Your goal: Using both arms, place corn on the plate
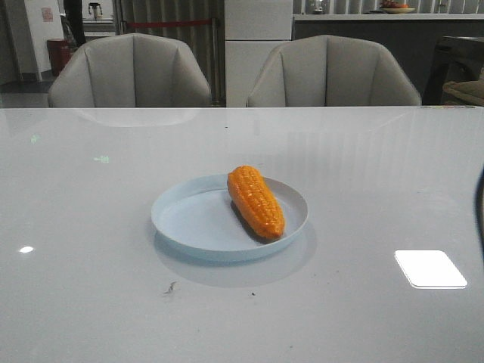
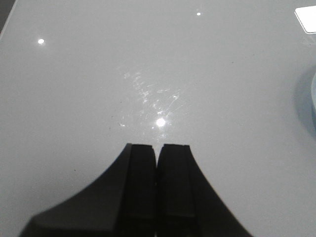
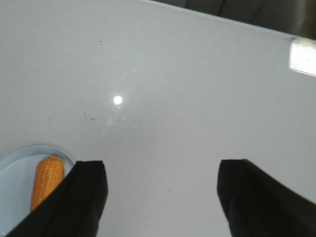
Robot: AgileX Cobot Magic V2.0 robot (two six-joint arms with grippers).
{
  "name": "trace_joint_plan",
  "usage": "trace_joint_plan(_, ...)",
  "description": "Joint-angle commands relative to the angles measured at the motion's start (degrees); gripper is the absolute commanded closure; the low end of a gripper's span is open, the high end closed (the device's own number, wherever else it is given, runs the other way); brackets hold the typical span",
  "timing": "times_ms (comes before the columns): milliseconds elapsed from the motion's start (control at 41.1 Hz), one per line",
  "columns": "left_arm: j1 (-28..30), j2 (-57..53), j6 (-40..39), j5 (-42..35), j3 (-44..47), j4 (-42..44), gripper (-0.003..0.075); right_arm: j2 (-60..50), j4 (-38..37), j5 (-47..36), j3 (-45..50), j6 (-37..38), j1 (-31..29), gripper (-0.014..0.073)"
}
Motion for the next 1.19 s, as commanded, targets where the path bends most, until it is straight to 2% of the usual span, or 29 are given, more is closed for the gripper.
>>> trace_joint_plan(0, 0.1, -0.7, -0.4, -4.6, -1.7, 0.1, 0.0632, -7.8, -0.1, 0.1, 3.9, -2.0, -3.6, 0.002)
trace_joint_plan(170, 0.1, -0.7, -0.4, -4.7, -1.7, 0.1, 0.0632, -21.0, -0.1, -9.7, 24.5, -2.1, -10.5, 0.002)
trace_joint_plan(316, 0.1, -0.7, -0.4, -4.9, -1.7, 0.1, 0.0632, -34.6, -0.1, -20.2, 46.8, -2.1, -12.6, 0.002)
trace_joint_plan(438, 0.1, -0.7, -0.4, -5.0, -1.7, 0.1, 0.0632, -43.5, 0.2, -22.7, 60.5, -2.0, -12.6, 0.002)
trace_joint_plan(584, 0.1, -0.7, -0.4, -5.0, -1.7, 0.1, 0.0632, -51.7, 0.8, -22.7, 71.7, -1.9, -12.6, 0.002)
trace_joint_plan(754, 0.1, -0.7, -0.4, -5.0, -1.7, 0.1, 0.0632, -57.1, 0.8, -23.2, 76.8, -1.9, -12.6, 0.002)
trace_joint_plan(1167, 0.1, -0.6, -0.4, -5.0, -1.7, 0.1, 0.0632, -57.3, 0.8, -21.5, 77.0, -1.9, -12.6, 0.002)
